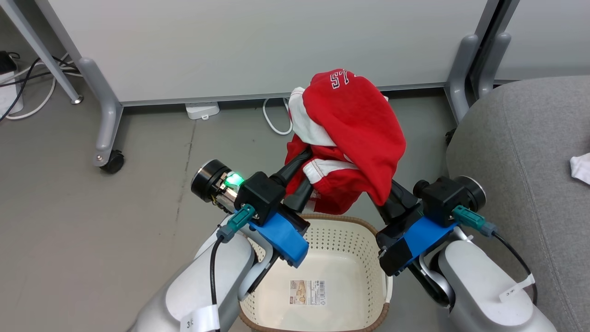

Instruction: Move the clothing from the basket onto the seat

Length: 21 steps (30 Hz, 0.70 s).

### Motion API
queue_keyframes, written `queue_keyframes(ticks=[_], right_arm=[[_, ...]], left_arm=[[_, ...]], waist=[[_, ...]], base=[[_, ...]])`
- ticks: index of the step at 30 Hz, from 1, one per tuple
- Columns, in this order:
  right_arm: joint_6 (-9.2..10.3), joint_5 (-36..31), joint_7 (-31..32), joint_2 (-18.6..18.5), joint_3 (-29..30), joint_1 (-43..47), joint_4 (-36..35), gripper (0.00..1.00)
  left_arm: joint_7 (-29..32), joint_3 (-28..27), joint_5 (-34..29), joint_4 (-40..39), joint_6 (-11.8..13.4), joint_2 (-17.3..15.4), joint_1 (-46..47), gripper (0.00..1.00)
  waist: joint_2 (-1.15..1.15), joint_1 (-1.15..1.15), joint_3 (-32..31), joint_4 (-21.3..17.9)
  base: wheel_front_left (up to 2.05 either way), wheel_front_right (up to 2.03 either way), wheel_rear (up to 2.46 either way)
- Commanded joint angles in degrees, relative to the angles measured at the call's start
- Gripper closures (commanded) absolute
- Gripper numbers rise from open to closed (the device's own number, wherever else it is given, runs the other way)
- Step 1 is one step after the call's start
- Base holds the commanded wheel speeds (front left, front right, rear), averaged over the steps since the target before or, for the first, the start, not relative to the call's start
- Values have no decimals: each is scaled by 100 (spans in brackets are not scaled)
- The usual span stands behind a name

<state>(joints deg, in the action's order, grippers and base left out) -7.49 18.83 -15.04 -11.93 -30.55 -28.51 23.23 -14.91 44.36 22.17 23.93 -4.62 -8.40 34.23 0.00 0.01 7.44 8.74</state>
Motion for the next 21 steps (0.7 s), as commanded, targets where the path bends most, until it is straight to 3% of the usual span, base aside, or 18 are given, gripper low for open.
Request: queue_keyframes(ticks=[1, 20, 21], right_arm=[[-1, 26, -22, -17, 22, -4, -28, 100], [-1, 30, -22, -41, 45, 43, -101, 100], [-1, 33, -22, -41, 43, 46, -104, 100]], left_arm=[[-34, -37, -32, 10, -24, 1, 80, 100], [-37, -92, -113, 36, -35, 6, 11, 100], [-37, -98, -110, 47, -33, 12, 8, 72]], waist=[[0, -1, -2, -5], [0, -1, 25, 0], [0, -1, 26, -1]], base=[[0, 0, 0], [0, 0, 0], [0, 0, 0]])
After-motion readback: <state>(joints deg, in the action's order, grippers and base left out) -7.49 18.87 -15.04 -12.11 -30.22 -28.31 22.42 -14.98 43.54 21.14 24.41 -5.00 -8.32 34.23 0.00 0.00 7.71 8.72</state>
